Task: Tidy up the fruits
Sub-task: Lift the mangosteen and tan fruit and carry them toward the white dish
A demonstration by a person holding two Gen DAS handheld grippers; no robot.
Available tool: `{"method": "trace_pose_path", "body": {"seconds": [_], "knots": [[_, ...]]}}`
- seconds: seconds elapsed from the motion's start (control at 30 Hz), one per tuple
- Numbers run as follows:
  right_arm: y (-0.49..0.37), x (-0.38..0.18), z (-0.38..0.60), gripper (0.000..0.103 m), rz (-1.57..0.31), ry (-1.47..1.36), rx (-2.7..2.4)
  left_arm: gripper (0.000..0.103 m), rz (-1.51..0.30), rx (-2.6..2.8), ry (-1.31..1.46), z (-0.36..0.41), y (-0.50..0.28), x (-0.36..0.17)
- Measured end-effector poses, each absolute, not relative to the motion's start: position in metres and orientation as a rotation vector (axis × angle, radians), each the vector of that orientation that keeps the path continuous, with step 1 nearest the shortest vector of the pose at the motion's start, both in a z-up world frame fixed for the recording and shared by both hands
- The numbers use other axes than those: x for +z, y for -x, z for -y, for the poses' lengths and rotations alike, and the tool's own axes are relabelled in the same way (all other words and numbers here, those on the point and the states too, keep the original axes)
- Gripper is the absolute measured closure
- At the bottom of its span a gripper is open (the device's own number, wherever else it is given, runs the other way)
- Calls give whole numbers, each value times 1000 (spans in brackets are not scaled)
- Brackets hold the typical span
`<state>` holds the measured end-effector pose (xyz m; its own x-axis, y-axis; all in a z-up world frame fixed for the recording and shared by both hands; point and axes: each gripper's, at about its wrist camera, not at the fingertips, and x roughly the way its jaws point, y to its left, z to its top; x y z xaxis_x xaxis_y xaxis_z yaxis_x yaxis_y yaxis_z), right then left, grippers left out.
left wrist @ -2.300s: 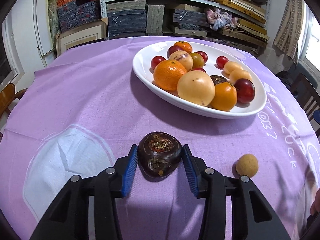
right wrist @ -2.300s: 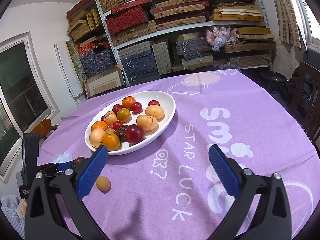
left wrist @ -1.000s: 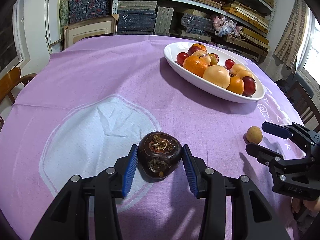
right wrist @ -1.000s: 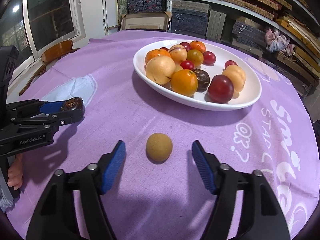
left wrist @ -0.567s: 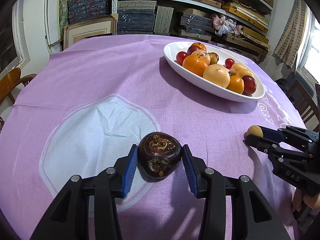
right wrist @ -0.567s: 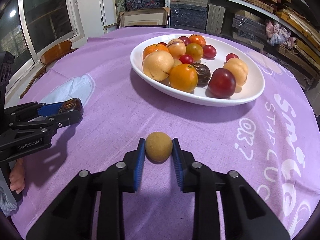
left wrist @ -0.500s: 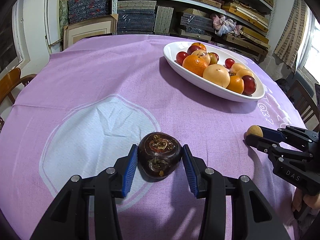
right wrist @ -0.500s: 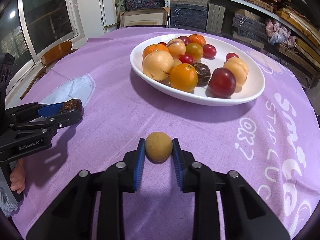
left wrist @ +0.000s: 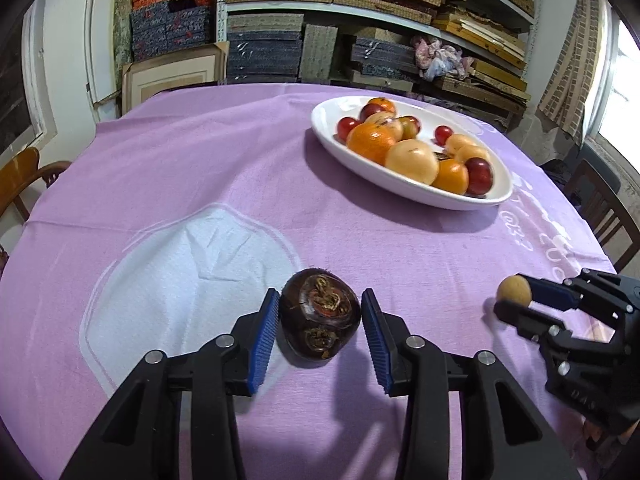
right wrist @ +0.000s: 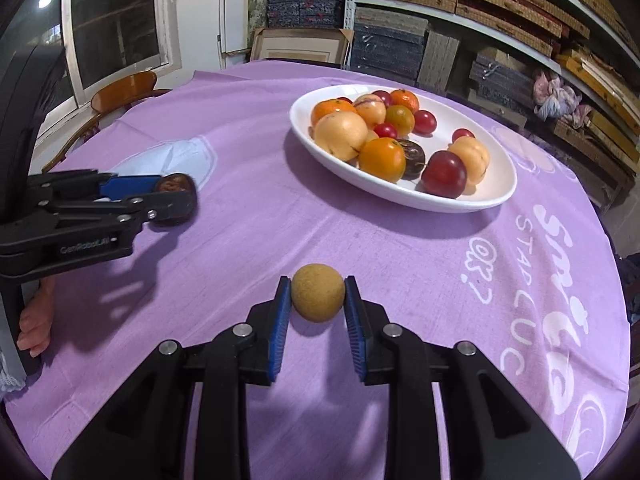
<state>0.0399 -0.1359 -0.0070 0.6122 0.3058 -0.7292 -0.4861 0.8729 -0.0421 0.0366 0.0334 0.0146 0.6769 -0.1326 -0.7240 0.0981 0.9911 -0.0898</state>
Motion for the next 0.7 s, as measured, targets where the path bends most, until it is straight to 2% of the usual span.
{"method": "trace_pose_path", "body": {"seconds": [0.03,0.33,0.57,0.7], "knots": [[-35,-4,136,77,-780,250,461,68,-813,-147,45,-29,-36,19],[-32,62,168,77,-676,201,408,68,-726,-223,-4,6,-51,78],[-34,63,181,77,-686,153,418,68,-789,-151,-51,-3,-46,45],[-37,55,179,77,-700,141,432,59,-812,-119,-68,-13,-45,26]]}}
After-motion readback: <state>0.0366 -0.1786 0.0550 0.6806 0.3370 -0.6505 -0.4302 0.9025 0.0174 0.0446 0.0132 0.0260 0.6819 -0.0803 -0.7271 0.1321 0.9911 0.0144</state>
